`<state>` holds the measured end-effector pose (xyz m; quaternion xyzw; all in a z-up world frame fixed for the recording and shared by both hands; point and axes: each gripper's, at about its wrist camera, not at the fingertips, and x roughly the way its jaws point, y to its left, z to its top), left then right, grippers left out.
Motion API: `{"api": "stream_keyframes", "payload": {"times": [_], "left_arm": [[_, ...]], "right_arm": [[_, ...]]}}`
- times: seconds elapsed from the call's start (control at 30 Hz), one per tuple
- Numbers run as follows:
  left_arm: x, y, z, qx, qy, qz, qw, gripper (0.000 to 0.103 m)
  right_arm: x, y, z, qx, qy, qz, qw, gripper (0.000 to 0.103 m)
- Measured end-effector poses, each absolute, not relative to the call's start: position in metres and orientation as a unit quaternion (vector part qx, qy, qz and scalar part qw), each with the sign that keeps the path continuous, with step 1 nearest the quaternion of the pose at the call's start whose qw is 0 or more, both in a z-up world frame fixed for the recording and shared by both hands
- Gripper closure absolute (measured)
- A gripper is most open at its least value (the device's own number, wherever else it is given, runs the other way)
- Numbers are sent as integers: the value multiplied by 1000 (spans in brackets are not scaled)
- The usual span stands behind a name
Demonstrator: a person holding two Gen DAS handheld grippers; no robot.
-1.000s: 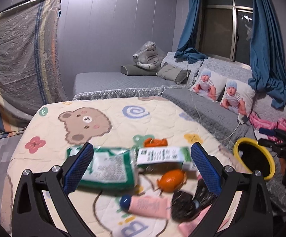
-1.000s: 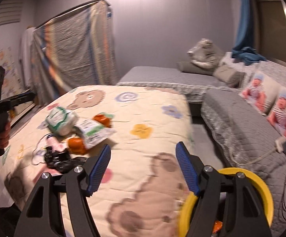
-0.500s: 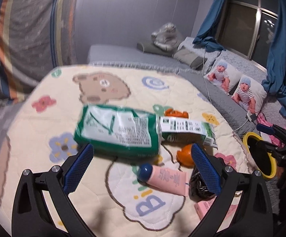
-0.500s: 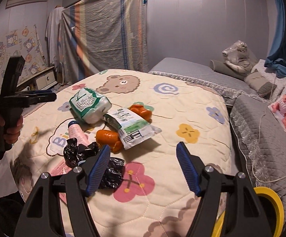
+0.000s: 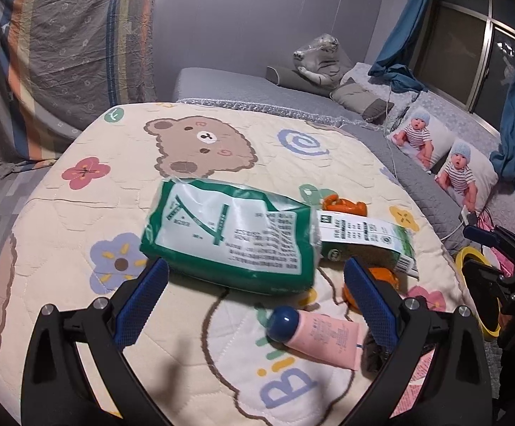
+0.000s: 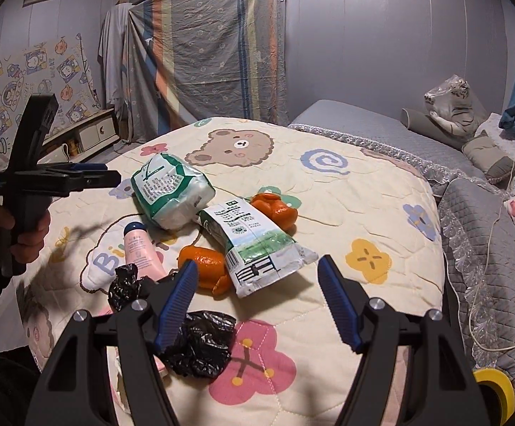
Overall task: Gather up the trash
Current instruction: 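Move both open grippers back over the trash on the bed, then grasp the green tissue pack with the left gripper while the right gripper grasps the milk carton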
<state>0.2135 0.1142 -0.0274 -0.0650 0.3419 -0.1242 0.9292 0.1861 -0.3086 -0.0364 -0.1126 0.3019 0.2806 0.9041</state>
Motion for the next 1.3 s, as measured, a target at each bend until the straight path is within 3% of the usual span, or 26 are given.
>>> {"api": "stream_keyframes", "payload": {"times": [0.53, 1.0, 1.3], "left_arm": [[273, 172, -51, -63, 379, -150, 911, 8], [310, 151, -76, -63, 413, -195, 887, 9], [319, 126, -77, -6, 409, -174, 896, 11]], "right_arm": [[248, -259, -55, -165, 359, 315, 863, 36], [293, -232, -85, -184, 410, 326, 831, 37], [307, -223, -96, -190, 421, 332, 823, 37]]}}
